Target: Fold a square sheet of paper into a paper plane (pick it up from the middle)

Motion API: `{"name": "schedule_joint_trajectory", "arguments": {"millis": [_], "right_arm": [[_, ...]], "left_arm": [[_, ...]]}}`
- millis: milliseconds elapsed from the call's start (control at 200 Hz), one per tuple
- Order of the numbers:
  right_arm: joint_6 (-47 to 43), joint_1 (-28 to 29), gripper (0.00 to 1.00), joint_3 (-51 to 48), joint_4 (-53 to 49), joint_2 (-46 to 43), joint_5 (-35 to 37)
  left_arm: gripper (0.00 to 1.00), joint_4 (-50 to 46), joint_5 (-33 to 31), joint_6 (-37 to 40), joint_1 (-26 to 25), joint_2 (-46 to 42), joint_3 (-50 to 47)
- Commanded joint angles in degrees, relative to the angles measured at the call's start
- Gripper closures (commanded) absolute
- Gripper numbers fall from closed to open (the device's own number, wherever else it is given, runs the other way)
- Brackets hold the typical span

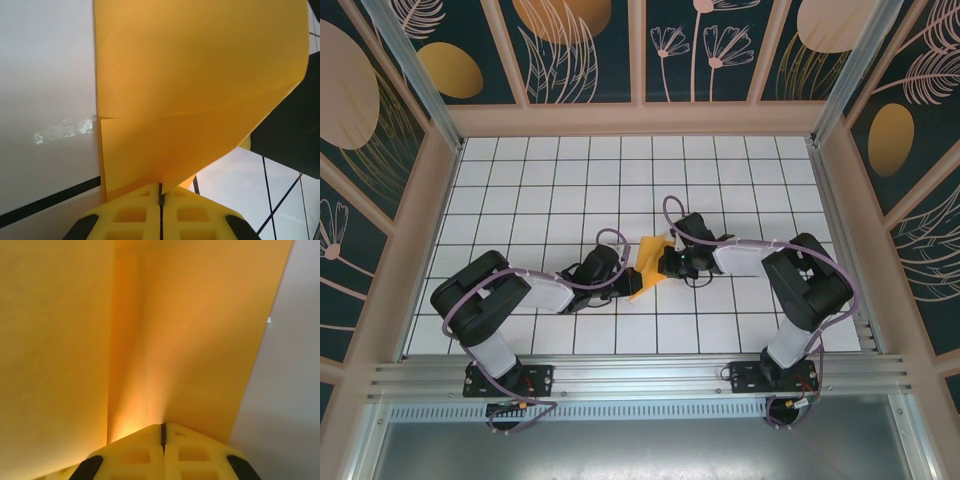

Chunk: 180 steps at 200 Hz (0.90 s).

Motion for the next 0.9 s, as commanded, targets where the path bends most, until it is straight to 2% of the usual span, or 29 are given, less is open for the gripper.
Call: {"name": "schedule_joint_trajectory", "arguments": {"millis": [0,671,896], "right_arm": [[-5.4,0.1,0.93,0.8,-5.7,2.7,5.1],[-16.3,-0.6,0.94,6.3,-9.0,6.1,6.2],[-16.5,-0.6,0.93,7.0,-9.2,6.4,5.8]], "left_arm": [[0.91,0.4,2.2,0.6,1.2,-0.3,0.2],[0.89,-0.8,5.5,0.3,2.9,0.2,2.2],[0.89,5.1,4.0,-2.9,3.4,-0.1,-1.6]]}}
